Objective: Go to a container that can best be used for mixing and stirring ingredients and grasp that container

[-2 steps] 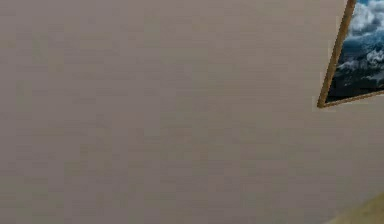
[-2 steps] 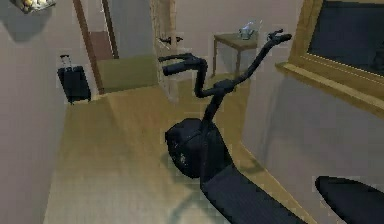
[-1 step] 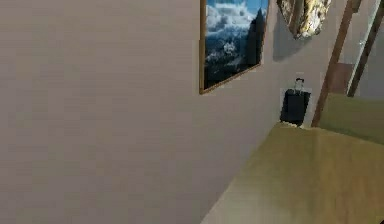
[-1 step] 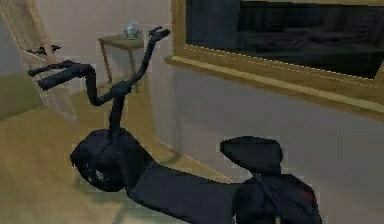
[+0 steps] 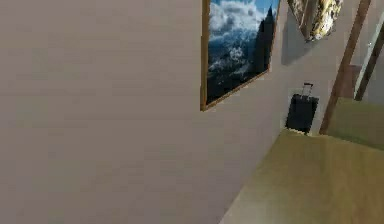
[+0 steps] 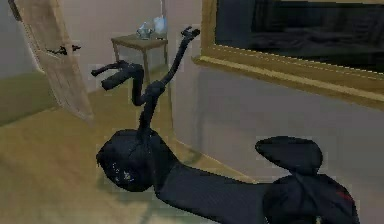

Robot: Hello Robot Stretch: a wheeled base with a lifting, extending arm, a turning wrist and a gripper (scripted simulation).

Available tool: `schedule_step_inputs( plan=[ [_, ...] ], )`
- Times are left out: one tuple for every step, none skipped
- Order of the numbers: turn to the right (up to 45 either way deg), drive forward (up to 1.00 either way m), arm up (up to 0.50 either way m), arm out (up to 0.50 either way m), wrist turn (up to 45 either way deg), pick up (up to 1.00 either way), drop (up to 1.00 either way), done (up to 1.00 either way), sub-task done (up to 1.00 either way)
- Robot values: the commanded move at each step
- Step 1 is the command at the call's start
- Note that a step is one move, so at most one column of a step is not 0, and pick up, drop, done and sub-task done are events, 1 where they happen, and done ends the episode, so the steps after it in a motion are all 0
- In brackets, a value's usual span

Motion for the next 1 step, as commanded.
schedule_step_inputs(
  plan=[
    [39.0, 0.00, 0.00, 0.00, 0.0, 0.00, 0.00, 0.00, 0.00]
  ],
)
